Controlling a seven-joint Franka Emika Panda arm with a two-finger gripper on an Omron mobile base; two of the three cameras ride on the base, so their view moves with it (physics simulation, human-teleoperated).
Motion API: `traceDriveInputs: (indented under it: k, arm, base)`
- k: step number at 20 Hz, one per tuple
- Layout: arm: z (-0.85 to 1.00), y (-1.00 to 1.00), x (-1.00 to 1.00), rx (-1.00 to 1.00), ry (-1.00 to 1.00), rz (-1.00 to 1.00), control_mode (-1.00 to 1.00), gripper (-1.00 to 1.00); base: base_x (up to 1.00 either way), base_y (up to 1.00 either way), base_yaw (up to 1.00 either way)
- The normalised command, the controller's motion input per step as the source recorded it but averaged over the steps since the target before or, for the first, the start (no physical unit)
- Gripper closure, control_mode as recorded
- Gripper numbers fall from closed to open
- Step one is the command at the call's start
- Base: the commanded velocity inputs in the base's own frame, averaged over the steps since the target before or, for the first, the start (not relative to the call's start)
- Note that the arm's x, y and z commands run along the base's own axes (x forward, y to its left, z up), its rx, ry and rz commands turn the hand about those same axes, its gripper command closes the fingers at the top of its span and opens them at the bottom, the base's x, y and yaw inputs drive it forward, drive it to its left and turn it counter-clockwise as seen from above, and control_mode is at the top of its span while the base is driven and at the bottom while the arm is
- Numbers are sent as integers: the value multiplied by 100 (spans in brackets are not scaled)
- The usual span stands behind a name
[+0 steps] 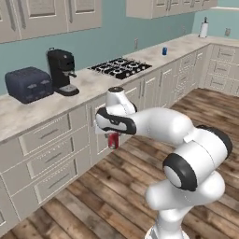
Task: Four empty soda cans are scattered around the kitchen. Gather all the cans and cluster them next to the stove for recycling.
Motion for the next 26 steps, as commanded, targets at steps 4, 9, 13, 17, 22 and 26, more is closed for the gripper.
traceDriveInputs:
  k: [4,9,13,17,22,26]
  arm:
    - [0,0,0,0,0,0,100,100]
    - [0,0,0,0,0,0,100,100]
    - [0,0,0,0,0,0,100,100]
    - [0,0,0,0,0,0,100,100]
    - [0,0,0,0,0,0,100,100]
    - [0,0,0,0,0,0,100,100]
  base:
    - [24,0,-32]
    - [40,0,-25]
    - [29,-5,-27]
    - [4,-11,-32]
    - [22,8,-31]
    - [70,34,-16]
